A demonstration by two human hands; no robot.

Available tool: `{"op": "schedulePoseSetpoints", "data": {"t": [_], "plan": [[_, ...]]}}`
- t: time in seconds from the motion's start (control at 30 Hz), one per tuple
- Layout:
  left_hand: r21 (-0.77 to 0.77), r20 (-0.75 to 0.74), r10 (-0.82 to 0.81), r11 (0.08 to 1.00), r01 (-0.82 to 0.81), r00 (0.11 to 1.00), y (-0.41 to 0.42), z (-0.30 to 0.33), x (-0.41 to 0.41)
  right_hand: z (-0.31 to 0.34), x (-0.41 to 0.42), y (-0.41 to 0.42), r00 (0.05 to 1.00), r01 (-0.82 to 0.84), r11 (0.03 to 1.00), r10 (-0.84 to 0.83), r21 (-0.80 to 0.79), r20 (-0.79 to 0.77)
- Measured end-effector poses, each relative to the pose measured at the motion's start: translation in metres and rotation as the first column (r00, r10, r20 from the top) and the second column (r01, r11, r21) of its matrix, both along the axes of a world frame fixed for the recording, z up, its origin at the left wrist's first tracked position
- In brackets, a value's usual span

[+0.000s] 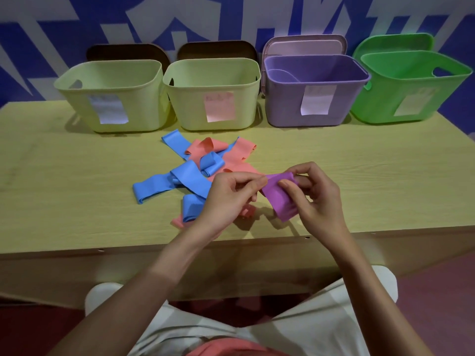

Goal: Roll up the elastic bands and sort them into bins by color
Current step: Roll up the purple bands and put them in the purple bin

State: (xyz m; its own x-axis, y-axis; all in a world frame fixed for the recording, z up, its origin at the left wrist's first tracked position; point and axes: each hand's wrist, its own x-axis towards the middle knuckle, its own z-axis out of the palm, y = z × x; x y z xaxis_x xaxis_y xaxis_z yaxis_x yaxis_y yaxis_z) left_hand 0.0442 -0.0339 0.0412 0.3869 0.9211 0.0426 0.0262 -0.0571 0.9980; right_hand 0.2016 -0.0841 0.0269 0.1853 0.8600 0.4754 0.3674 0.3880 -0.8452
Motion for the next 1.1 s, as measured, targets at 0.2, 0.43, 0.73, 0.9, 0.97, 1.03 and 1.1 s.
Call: {"op": "schedulePoseSetpoints", "data": {"t": [0.2, 0.43, 0.73, 0.9, 0.97, 1.03, 1.1], "plan": [[0.214, -0.044, -0.009, 0.977, 0.018, 0.999, -0.008, 0.004, -0.002, 0.003, -0.002, -0.009, 0.999, 0.021, 1.000, -0.021, -0.003, -0.030], [0.369, -0.075, 0.016, 0.929, 0.013, 0.997, -0.017, 0.010, -0.003, 0.020, -0.014, -0.025, 0.998, 0.014, 1.000, -0.013, 0.025, -0.064], [0.273, 0.026, -0.016, 0.962, 0.008, 1.000, -0.023, 0.013, -0.006, 0.025, -0.013, -0.031, 1.000, 0.006, 1.000, -0.005, 0.025, -0.022], [0.250, -0.053, -0.092, 0.963, 0.102, 0.994, -0.020, 0.007, -0.007, 0.022, -0.012, -0.032, 0.998, 0.011, 1.000, -0.012, -0.016, -0.058], [0.259, -0.093, -0.087, 0.960, 0.108, 0.992, -0.019, 0.006, -0.007, 0.020, -0.011, -0.031, 0.998, 0.014, 0.999, -0.016, -0.033, -0.061], [0.283, -0.120, -0.079, 0.953, 0.110, 0.990, -0.020, 0.005, -0.007, 0.018, -0.011, -0.031, 0.998, 0.018, 0.999, -0.020, -0.032, -0.067], [0.317, -0.145, -0.095, 0.938, 0.137, 0.985, -0.023, 0.007, -0.007, 0.018, -0.012, -0.031, 0.996, 0.014, 1.000, -0.016, -0.026, -0.082]]}}
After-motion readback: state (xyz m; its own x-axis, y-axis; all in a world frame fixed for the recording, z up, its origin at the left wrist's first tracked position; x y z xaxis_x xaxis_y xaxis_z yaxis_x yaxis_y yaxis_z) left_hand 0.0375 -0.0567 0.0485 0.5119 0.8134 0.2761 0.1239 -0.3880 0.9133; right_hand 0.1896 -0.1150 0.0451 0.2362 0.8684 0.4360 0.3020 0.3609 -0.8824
